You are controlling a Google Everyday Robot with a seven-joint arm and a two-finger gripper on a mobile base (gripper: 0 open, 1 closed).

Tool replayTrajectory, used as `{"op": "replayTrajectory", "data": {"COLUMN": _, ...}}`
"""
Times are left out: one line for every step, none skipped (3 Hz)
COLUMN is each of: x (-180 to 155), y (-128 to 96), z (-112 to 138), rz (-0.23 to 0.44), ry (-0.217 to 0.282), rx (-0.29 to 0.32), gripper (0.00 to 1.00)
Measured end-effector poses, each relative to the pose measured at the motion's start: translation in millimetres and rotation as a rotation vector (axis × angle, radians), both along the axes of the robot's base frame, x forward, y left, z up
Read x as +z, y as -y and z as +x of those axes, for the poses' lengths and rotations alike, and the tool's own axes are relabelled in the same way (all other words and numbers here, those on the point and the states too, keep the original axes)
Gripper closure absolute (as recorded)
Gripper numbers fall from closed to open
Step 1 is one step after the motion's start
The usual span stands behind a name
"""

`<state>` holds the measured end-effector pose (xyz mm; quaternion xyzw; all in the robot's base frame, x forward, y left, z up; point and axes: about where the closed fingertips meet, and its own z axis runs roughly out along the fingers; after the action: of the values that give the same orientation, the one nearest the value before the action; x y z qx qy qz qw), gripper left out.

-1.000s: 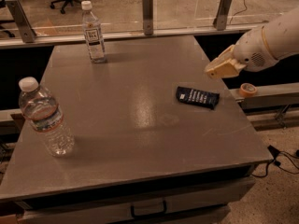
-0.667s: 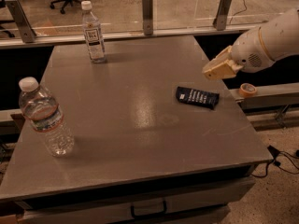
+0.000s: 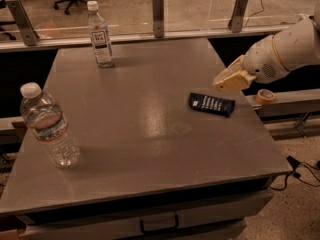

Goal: Move rxbar blueberry near blue plastic bottle

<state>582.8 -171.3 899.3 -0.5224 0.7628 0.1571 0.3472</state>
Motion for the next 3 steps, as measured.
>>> {"op": "replayTrajectory", "data": {"x": -6, "y": 0, "z": -3, "rz": -0.011, "ry": -0.025, "rx": -0.006, "gripper": 0.04}}
{"op": "replayTrajectory", "data": {"x": -17, "y": 0, "z": -4, "rz": -0.019, "ry": -0.045, "rx": -0.012, "gripper": 0.0}}
{"op": "replayTrajectory", "data": {"x": -35, "y": 4, "z": -3, "rz": -0.033, "ry": -0.061, "rx": -0.019, "gripper": 0.0}}
